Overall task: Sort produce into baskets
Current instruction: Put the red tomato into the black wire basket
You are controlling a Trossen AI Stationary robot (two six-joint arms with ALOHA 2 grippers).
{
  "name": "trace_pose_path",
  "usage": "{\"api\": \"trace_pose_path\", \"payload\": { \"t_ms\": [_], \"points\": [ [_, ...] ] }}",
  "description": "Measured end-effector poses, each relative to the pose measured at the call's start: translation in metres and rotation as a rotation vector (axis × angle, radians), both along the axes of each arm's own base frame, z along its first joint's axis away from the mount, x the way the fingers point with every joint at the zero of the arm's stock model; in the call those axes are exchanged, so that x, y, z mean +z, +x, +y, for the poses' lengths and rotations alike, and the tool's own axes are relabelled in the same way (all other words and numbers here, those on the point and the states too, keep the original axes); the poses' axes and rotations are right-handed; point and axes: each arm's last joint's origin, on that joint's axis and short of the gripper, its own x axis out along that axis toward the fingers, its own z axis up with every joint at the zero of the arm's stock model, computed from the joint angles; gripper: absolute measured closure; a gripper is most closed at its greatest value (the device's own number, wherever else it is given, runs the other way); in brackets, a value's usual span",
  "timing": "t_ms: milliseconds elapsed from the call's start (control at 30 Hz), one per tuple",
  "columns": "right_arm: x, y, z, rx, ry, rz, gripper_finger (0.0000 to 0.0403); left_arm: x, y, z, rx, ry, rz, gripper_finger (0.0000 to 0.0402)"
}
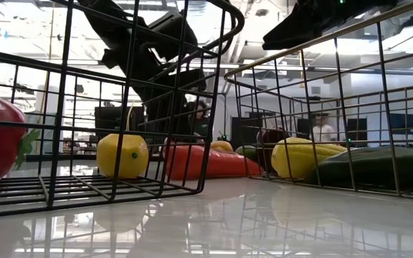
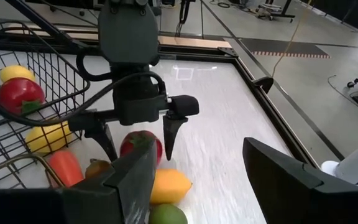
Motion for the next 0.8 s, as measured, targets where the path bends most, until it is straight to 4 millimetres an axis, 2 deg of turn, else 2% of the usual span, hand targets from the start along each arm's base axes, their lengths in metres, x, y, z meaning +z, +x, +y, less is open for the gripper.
{"api": "trace_pose_path", "payload": {
  "t_ms": [467, 800],
  "points": [
    [-0.001, 0.000, -0.001, 0.000, -0.007, 0.013, 0.0135, -0.012, -0.010, 0.001, 0.032, 0.011, 0.044, 0.0023],
    [-0.001, 0.000, -0.001, 0.000, -0.008, 0.012, 0.0135, -0.012, -0.010, 0.002, 0.046, 0.018, 0.040, 0.0092]
  ]
}}
